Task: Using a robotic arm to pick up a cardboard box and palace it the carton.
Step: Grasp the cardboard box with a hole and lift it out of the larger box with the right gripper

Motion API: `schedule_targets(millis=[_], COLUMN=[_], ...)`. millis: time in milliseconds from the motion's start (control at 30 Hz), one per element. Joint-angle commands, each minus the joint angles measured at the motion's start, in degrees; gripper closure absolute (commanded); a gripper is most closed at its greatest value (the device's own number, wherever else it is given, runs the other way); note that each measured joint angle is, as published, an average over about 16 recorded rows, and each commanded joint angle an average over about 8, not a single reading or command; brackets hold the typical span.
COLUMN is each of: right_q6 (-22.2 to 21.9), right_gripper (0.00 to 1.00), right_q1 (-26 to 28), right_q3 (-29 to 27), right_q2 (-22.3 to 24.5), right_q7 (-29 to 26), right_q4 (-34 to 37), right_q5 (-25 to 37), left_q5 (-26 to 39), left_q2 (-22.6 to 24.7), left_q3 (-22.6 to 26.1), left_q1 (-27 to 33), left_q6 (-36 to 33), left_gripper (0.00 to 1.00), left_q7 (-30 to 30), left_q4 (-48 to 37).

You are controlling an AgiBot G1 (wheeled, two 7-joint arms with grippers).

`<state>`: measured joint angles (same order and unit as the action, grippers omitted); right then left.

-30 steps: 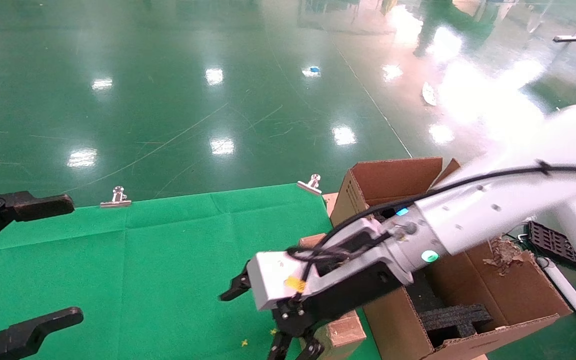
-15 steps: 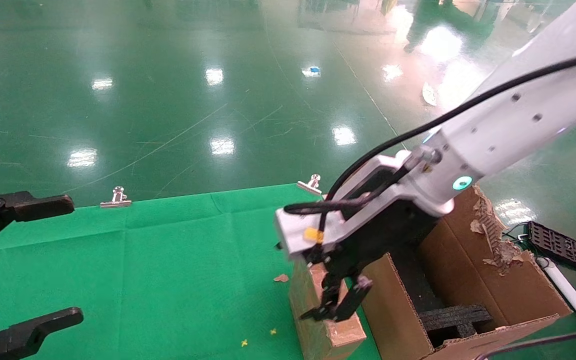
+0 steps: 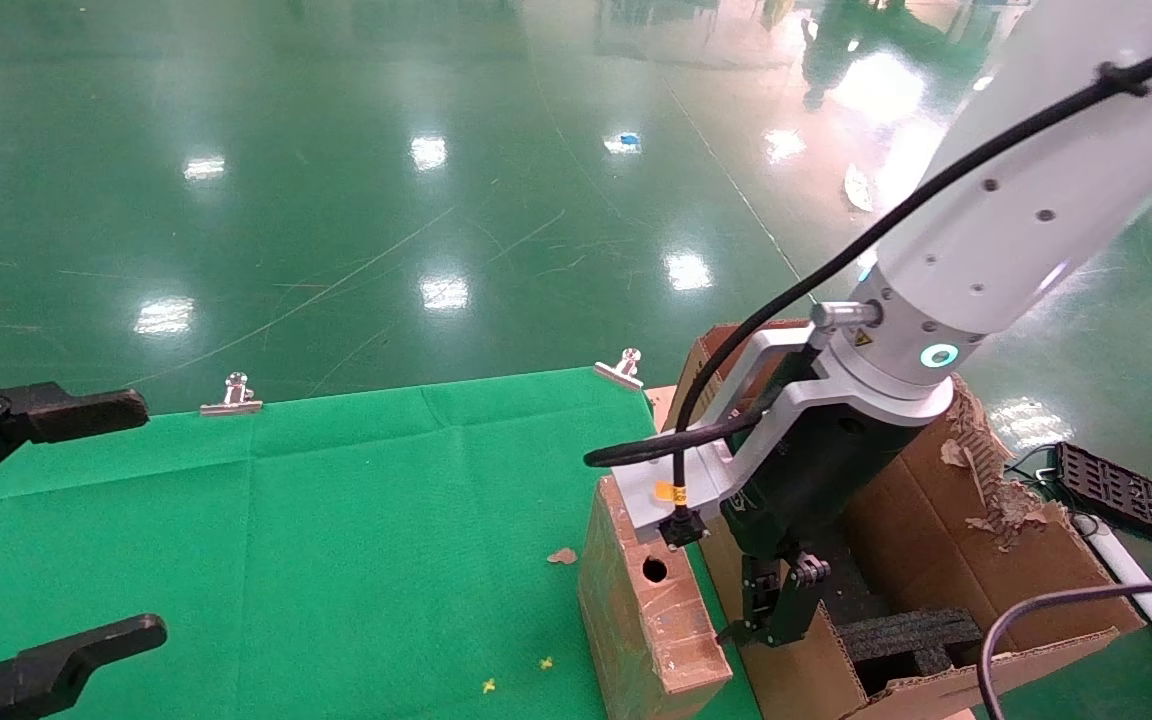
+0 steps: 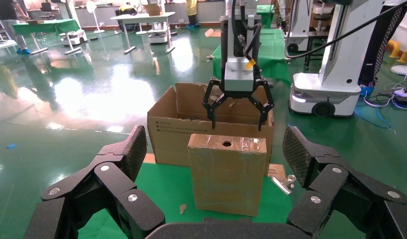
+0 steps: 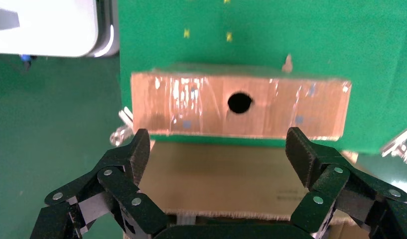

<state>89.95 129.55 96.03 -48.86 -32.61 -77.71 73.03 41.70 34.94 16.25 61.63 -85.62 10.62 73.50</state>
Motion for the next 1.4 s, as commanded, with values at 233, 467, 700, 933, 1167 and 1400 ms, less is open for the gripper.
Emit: schedule_targets(millis=[233, 467, 700, 933, 1167, 1400], right_q6=[-2.07, -3.98, -4.53, -4.82, -5.74, -9.72], right_gripper=[0.0, 0.0, 0.0, 0.0, 0.0, 0.0], right_q1=[3.0, 2.41, 1.23, 2.41, 4.22, 2.88], right_q3=[6.5, 7.69, 8.76, 9.07, 9.23, 9.87], right_q2=[-4.0, -5.72, -6.8, -5.87, -0.54, 5.03], right_q7=[-4.54, -6.63, -8.0, -12.18, -27.87, -42.4], right_q4=[-0.15, -0.27, -0.26, -0.05, 1.45, 2.77], right_q5=[0.87, 0.79, 0.59, 0.07, -4.31, -7.97], left_q5=[-0.02, -0.04, -0.06, -0.08, -0.1, -0.12], left_q2=[-0.01, -0.03, -0.04, -0.05, -0.06, -0.07], left_q3=[0.03, 0.06, 0.09, 0.12, 0.15, 0.17], left_q1=[0.01, 0.01, 0.02, 0.03, 0.03, 0.04], left_q6=[0.01, 0.03, 0.04, 0.05, 0.06, 0.08], left_gripper=[0.0, 0.0, 0.0, 0.0, 0.0, 0.0], left_q7=[-0.02, -0.03, -0.05, -0.06, -0.07, -0.09], left_q4=[0.0, 0.0, 0.0, 0.0, 0.0, 0.0])
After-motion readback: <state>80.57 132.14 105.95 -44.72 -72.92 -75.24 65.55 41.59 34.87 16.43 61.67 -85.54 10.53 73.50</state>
